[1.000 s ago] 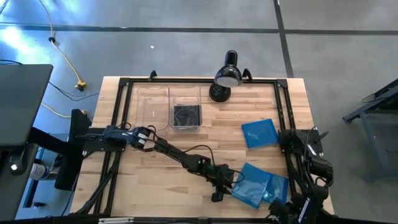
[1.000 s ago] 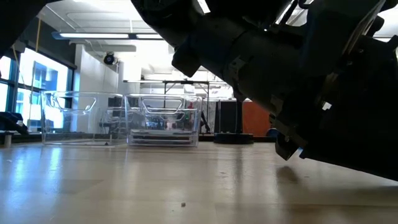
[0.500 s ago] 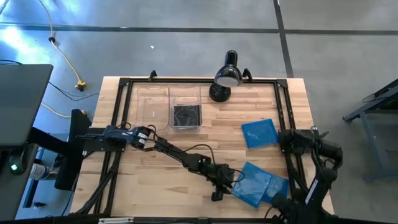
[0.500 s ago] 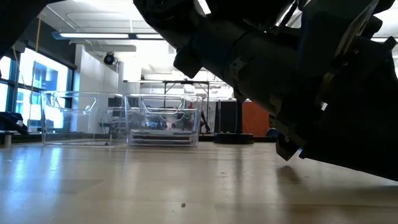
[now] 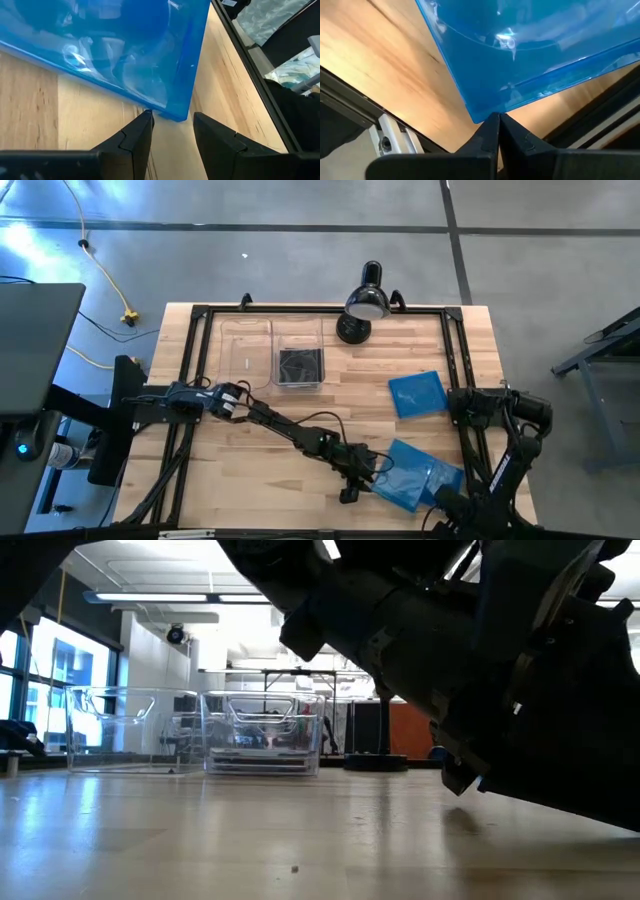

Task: Pick & place jewel cases by type
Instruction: Put the left blue CD case into the left transparent bin

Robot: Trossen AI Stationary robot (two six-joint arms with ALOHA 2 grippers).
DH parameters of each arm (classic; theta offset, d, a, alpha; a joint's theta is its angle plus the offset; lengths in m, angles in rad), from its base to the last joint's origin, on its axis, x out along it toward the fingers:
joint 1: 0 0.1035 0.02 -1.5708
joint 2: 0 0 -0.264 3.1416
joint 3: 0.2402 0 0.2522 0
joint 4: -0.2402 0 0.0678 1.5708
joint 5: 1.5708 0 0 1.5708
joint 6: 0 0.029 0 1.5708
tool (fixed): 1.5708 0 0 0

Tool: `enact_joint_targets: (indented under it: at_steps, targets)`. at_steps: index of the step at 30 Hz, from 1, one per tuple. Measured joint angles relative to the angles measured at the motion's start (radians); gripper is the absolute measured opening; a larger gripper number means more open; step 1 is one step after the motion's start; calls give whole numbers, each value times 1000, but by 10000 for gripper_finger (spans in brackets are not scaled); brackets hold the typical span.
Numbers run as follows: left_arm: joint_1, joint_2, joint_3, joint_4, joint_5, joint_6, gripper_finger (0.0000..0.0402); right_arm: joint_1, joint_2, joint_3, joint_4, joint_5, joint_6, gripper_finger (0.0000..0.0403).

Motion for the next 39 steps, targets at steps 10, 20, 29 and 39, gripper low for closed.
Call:
enact_joint_targets:
  at_steps: [10,20,29,39]
  targets:
    - [5,-6,2,-124,-30,8,146,-70,7,-16,-123,119,-167,0]
    - [-29,-23,4,-303,-184,-8,134,-190,7,-11,-138,210,-367,0]
    - [-92,-28,8,-415,-259,-48,71,-243,7,-8,-96,281,-482,0]
    - [-162,-48,10,-545,-383,-164,62,-219,6,-7,-86,288,-426,0]
